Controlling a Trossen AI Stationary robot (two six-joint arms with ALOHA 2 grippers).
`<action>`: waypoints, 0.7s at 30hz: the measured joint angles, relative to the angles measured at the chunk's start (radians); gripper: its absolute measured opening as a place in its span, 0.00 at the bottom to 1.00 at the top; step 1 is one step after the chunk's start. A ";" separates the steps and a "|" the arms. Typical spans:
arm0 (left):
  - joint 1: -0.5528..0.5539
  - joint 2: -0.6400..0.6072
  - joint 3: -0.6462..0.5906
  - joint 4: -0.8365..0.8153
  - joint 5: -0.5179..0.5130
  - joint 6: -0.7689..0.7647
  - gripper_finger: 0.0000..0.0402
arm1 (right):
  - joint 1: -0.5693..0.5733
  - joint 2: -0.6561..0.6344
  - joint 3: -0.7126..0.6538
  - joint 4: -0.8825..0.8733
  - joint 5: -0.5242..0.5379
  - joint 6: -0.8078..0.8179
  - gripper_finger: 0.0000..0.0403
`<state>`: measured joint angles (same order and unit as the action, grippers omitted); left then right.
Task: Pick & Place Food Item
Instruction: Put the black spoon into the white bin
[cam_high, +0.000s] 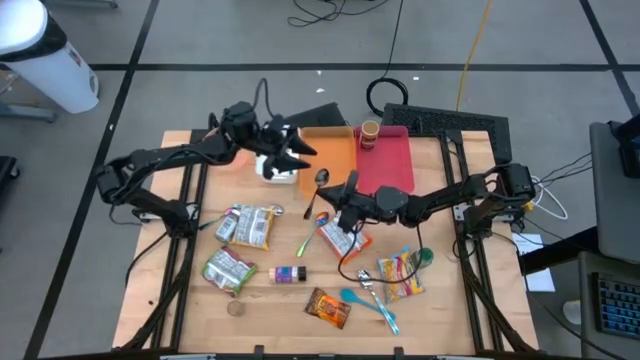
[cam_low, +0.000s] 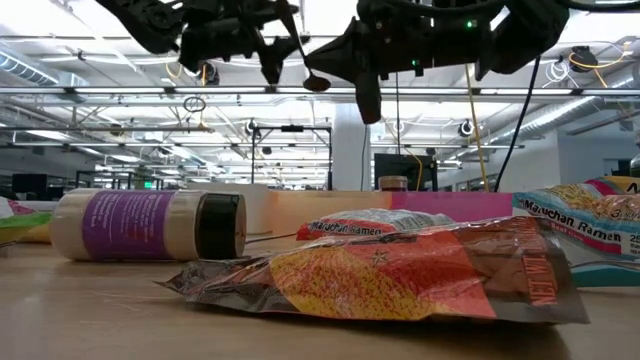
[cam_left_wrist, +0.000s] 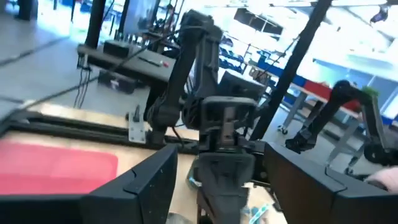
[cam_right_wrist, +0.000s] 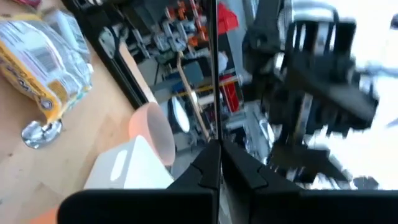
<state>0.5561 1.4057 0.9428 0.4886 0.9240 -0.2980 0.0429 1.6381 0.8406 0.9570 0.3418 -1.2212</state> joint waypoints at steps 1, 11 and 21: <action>0.001 -0.017 0.000 -0.009 0.000 0.031 0.62 | -0.002 -0.005 0.000 -0.006 0.003 0.020 0.00; -0.113 -0.240 0.000 -0.295 -0.261 0.470 0.58 | -0.079 -0.018 0.019 -0.078 -0.005 0.258 0.00; -0.351 -0.288 0.000 -0.508 -0.765 0.770 0.57 | -0.170 -0.018 0.149 -0.409 -0.223 0.501 0.00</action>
<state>0.2051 1.1175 0.9428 -0.0196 0.1588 0.4718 -0.1273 1.6203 0.9900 0.5483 0.1193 -0.7201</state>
